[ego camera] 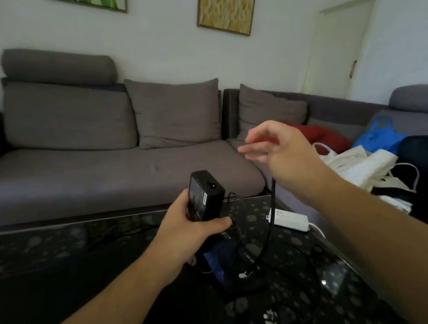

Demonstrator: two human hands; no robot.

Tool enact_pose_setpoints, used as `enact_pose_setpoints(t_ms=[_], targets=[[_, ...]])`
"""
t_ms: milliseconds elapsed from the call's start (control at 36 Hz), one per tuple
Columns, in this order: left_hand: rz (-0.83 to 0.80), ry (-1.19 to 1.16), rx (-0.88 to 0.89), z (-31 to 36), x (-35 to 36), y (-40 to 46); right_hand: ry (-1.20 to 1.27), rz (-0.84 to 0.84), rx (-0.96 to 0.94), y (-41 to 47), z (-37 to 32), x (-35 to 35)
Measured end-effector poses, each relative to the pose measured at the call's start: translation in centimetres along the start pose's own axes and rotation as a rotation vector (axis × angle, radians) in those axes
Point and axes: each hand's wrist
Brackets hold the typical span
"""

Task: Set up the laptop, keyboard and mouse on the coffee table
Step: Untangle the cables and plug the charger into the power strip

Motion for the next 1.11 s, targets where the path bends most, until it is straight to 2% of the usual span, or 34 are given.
enact_pose_setpoints(t_ms=[111, 194, 306, 417, 528, 695, 778, 834, 917, 972, 1028, 1056, 1111], targets=[[-0.111, -0.140, -0.036, -0.5, -2.0, -1.8, 0.046, -0.205, -0.117, -1.4, -1.8, 4.4], [-0.238, -0.213, -0.022, -0.6, -3.0, -3.1, 0.087, -0.294, -0.141, -3.6, -1.9, 7.6], [-0.351, -0.211, -0.011, -1.0, -4.0, -4.1, 0.023, -0.326, -0.219, -6.5, -0.6, 9.9], [-0.373, -0.165, -0.083, -2.0, -4.6, -3.8, -0.052, -0.351, -0.284, -8.4, 1.0, 10.3], [-0.454, -0.085, -0.127, -2.1, -4.4, -3.5, -0.116, -0.356, -0.263, -9.7, 2.4, 9.8], [-0.459, -0.079, -0.164, -3.0, -3.3, -3.5, -0.051, -0.302, -0.258, -10.9, 2.6, 8.9], [-0.440, -0.113, -0.174, -3.1, -3.0, -3.5, 0.028, -0.192, -0.130, -11.3, 2.4, 8.7], [-0.405, -0.078, -0.170, -3.0, -3.1, -3.6, -0.021, -0.080, -0.024, -11.4, 2.5, 8.4], [-0.338, 0.105, -0.132, -2.5, -2.9, -3.9, -0.364, 0.016, 0.112, -11.7, 2.0, 8.0], [-0.328, 0.198, -0.094, -2.3, -2.6, -4.2, -0.546, -0.001, 0.292, -11.8, 1.2, 7.7], [-0.314, 0.274, -0.027, -2.1, -2.4, -4.5, -0.627, -0.073, 0.433, -11.6, 0.3, 7.6], [-0.296, 0.311, 0.007, -2.2, -2.4, -4.6, -0.587, -0.091, 0.479, -11.5, 0.1, 7.6], [-0.269, 0.355, 0.051, -2.2, -2.5, -4.7, -0.289, -0.049, 0.656, -11.3, -0.6, 7.9]])
Point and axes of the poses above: each hand's wrist, its own y-axis towards the middle knuckle, its own x-axis out of the palm, z = x × y, and after that the axes turned 13 degrees about -x, right-handed
